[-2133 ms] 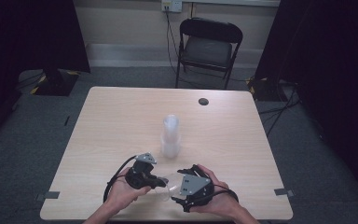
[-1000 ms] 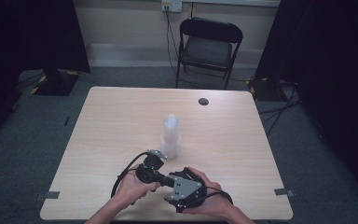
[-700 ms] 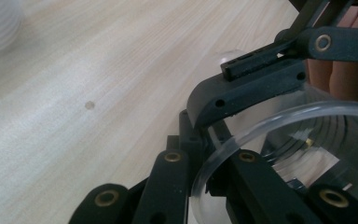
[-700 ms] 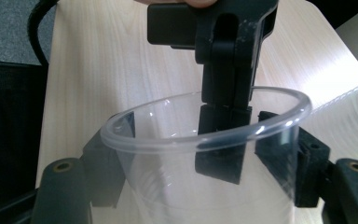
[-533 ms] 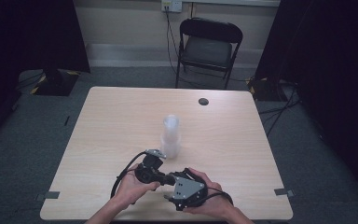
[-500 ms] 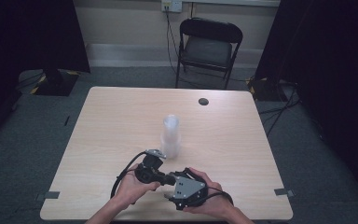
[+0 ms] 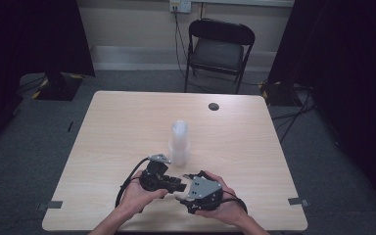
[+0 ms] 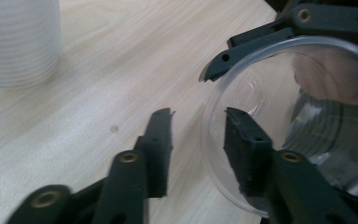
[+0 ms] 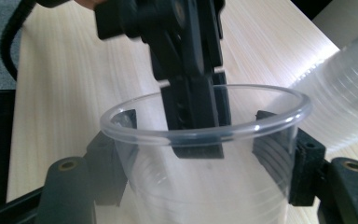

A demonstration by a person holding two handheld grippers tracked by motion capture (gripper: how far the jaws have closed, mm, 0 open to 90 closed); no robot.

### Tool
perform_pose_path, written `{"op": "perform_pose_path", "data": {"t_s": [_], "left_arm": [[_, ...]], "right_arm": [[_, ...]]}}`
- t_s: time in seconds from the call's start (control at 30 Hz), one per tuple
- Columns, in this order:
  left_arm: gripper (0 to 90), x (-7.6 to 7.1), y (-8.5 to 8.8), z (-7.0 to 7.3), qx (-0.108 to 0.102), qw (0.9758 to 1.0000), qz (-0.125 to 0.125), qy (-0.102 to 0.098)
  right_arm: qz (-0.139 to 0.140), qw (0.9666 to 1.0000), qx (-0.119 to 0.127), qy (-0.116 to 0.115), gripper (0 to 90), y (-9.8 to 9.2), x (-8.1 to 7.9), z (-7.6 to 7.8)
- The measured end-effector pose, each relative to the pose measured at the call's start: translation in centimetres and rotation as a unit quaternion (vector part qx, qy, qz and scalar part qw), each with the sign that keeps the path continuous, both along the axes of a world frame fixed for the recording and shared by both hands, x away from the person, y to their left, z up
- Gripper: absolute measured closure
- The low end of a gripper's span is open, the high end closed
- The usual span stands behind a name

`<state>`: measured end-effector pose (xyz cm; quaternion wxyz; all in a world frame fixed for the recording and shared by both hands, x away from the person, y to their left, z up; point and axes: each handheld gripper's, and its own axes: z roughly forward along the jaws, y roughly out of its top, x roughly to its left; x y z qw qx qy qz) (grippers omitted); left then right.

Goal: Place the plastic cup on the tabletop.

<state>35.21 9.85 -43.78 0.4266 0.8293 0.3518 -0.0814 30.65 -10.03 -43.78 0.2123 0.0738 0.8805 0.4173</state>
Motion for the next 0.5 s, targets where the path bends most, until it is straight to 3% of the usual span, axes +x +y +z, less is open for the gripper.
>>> {"op": "perform_pose_path", "data": {"t_s": [0.07, 0.27, 0.5], "left_arm": [[57.9, -0.1, 0.1, 0.2, -0.011, 0.9999, -0.001, -0.01], [51.2, -0.2, 0.3, 0.3, -0.008, 0.9996, 0.01, -0.025], [46.2, 0.1, 0.8, 0.5, -0.019, 0.9982, 0.033, -0.046]], "right_arm": [[-0.005, 1.0, 0.003, 0.003, 30.6, -0.3, 0.1, 0.0], [-0.024, 0.9997, 0.002, 0.008, 30.4, -0.9, 0.4, 0.1], [-0.049, 0.9985, 0.009, 0.025, 30.8, -2.0, 1.5, -0.4]]}}
